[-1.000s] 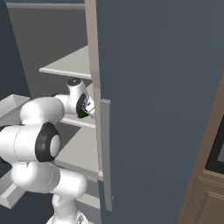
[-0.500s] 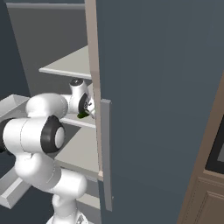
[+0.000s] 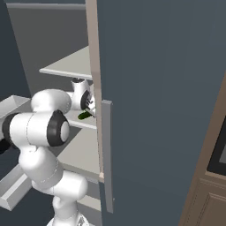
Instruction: Take the garlic, mushroom, and cucumber from the freezer and place them in the bowl on the counter.
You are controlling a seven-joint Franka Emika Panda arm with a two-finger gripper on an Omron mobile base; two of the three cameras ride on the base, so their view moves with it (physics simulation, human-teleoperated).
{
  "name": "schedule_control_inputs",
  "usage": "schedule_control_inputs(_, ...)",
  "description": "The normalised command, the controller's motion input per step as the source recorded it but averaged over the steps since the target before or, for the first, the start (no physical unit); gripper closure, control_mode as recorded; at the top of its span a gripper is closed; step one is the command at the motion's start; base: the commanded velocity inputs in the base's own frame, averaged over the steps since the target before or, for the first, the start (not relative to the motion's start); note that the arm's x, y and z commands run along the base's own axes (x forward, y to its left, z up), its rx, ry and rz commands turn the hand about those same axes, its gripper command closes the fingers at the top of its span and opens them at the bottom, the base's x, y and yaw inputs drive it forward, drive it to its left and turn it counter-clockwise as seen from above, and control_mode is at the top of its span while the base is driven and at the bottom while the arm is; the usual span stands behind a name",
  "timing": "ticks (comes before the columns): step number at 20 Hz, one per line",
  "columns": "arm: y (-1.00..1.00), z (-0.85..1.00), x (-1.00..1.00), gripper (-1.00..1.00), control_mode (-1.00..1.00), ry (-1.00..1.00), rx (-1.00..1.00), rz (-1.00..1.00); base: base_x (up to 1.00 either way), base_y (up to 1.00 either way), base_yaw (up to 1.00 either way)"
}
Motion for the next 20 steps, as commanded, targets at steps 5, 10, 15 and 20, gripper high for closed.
schedule_control_inputs(5, 0.01, -0.66, -0.07, 1.0, -1.0, 0.02, 0.0, 0.0, 0.0, 0.0, 0.0)
schedule_control_inputs(10, 0.0, -1.0, -0.58, 1.0, -1.0, 0.0, 0.0, 0.0, 0.0, 0.0, 0.0)
schedule_control_inputs(15, 0.0, -1.0, -0.76, 1.0, -1.0, -0.05, -0.01, 0.0, 0.0, 0.0, 0.0)
schedule_control_inputs(20, 0.02, -0.8, -0.52, 1.0, -1.0, -0.01, 0.0, 0.0, 0.0, 0.0, 0.0)
